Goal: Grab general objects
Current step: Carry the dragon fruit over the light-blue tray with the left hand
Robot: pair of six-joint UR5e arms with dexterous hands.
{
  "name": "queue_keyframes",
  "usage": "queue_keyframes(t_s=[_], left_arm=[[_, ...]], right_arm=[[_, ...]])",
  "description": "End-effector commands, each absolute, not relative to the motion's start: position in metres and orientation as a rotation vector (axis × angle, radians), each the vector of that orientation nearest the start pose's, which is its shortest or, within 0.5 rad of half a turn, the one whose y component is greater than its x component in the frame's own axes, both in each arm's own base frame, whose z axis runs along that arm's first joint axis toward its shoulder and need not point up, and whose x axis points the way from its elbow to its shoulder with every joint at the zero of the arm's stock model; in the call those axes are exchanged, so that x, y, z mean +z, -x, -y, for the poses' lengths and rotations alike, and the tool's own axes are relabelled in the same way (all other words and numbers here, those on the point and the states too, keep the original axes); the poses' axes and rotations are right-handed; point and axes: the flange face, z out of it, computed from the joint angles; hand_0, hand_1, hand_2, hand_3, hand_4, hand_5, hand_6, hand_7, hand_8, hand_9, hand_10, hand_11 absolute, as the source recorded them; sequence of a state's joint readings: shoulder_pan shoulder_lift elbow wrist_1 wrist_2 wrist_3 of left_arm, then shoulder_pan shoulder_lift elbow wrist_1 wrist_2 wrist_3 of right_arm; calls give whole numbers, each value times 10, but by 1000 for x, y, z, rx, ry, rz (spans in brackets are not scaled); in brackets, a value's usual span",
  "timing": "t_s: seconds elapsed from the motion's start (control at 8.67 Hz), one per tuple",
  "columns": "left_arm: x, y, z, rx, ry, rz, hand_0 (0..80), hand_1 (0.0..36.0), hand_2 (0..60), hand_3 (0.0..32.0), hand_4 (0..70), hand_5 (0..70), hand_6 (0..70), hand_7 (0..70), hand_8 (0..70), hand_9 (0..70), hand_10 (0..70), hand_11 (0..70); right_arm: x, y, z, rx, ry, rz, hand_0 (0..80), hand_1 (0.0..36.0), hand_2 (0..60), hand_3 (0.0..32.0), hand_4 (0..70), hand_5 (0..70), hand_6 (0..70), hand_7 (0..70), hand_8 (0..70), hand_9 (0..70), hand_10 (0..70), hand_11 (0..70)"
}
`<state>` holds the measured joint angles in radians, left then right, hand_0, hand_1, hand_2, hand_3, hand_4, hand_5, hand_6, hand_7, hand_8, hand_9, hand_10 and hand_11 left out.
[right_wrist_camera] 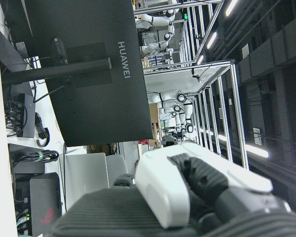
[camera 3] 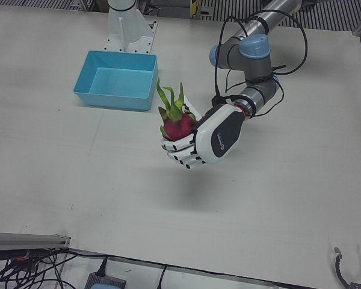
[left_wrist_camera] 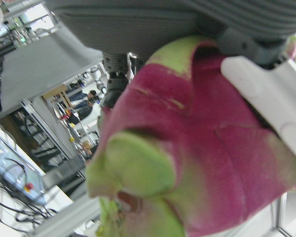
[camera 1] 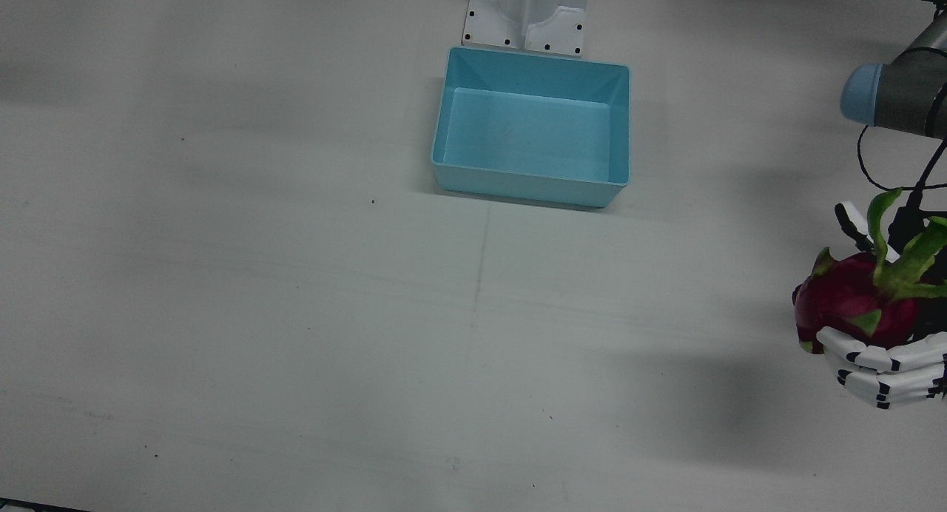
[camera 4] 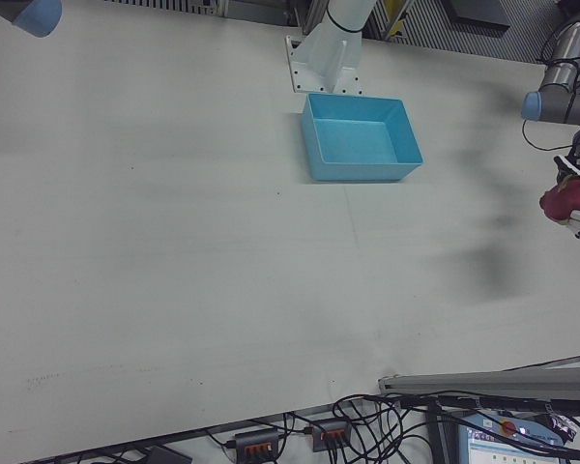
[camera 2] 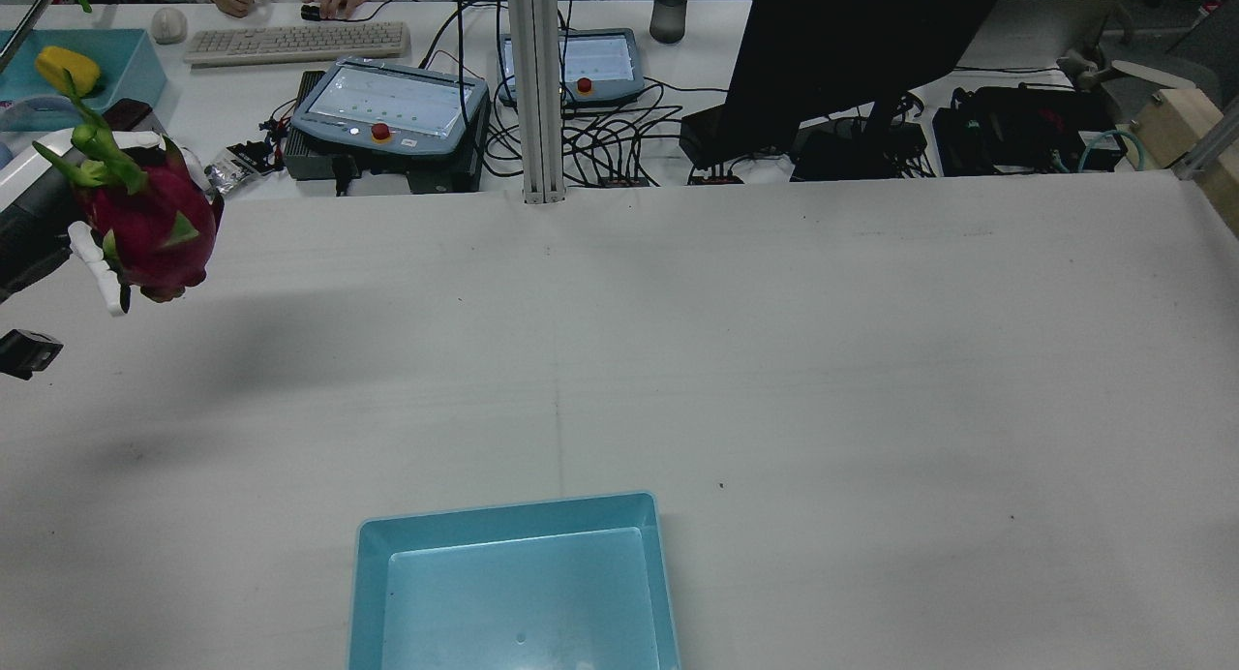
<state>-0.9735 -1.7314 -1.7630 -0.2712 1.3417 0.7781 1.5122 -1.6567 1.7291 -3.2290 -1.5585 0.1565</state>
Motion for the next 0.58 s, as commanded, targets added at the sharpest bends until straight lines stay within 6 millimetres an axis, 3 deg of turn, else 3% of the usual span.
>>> queue_keyframes(t_s=[0.0, 0.12, 0.23, 0.46], left_arm=[[396, -264, 518, -828, -82, -2603, 406, 12, 302, 0, 429, 700, 700, 700, 586, 700, 566, 700], [388, -305, 495, -751, 30, -2634, 407, 3, 263, 0, 430, 700, 700, 700, 579, 700, 557, 700], [379, -337, 470, -682, 123, -2635, 412, 8, 280, 0, 434, 700, 700, 700, 596, 700, 572, 700], [368, -374, 435, -615, 230, -2642, 433, 8, 262, 0, 484, 700, 700, 700, 619, 700, 588, 700]], right_arm=[[659, -107, 460, -2182, -219, -2140, 0, 0, 0, 0, 0, 0, 0, 0, 0, 0, 0, 0], [659, -107, 460, -2182, -219, -2140, 0, 0, 0, 0, 0, 0, 0, 0, 0, 0, 0, 0], [659, -108, 460, -2181, -217, -2140, 0, 0, 0, 0, 0, 0, 0, 0, 0, 0, 0, 0], [660, -107, 460, -2183, -219, -2139, 0, 0, 0, 0, 0, 0, 0, 0, 0, 0, 0, 0]])
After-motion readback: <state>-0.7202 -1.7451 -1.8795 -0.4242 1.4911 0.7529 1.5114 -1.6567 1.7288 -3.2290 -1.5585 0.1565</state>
